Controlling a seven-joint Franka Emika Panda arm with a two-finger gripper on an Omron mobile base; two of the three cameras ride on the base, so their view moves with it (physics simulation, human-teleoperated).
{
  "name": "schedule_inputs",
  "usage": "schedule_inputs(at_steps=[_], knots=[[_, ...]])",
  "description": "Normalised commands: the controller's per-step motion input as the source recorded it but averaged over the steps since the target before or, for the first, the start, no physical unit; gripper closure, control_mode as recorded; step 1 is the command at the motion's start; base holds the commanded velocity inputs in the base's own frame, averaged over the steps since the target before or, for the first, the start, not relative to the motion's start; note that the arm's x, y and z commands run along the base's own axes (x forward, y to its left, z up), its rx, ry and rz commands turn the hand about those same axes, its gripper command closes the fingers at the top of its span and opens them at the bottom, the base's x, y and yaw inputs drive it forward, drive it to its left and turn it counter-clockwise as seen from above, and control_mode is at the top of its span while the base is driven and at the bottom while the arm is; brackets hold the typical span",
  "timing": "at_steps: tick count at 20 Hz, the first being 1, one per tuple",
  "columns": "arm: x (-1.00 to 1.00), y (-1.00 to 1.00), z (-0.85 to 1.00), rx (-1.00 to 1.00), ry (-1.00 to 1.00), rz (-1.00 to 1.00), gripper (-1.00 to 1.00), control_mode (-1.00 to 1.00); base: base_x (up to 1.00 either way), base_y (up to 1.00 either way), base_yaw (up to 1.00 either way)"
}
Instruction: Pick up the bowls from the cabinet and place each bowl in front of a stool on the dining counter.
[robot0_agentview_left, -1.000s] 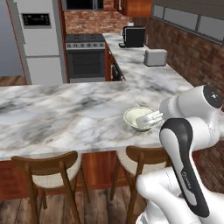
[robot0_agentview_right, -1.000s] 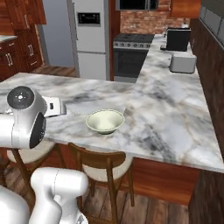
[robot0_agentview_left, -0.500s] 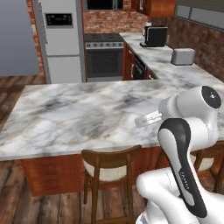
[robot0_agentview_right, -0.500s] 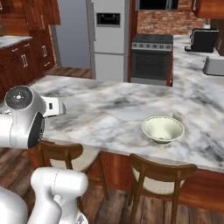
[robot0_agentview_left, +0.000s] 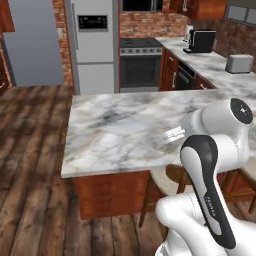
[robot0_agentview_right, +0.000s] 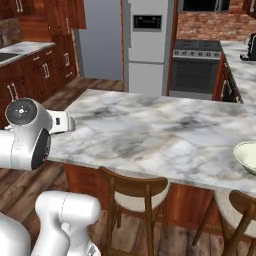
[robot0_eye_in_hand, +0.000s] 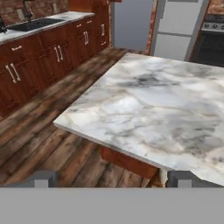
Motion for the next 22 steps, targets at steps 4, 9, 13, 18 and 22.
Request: schedule_inputs(at_steps=[4,9,13,18,22], knots=[[0.0,0.0,0.0,0.0,0.0,0.0,-1.0,1.0,0.01,1.0,0.0],[0.0,0.0,0.0,0.0,0.0,0.0,-1.0,1.0,0.05,1.0,0.0],[0.0,0.0,0.0,0.0,0.0,0.0,-1.0,1.0,0.41,1.0,-0.03],[0.0,0.0,0.0,0.0,0.0,0.0,-1.0,1.0,0.96,1.0,-0.1],[0.0,0.0,0.0,0.0,0.0,0.0,-1.0,1.0,1.0,0.57,-0.09]])
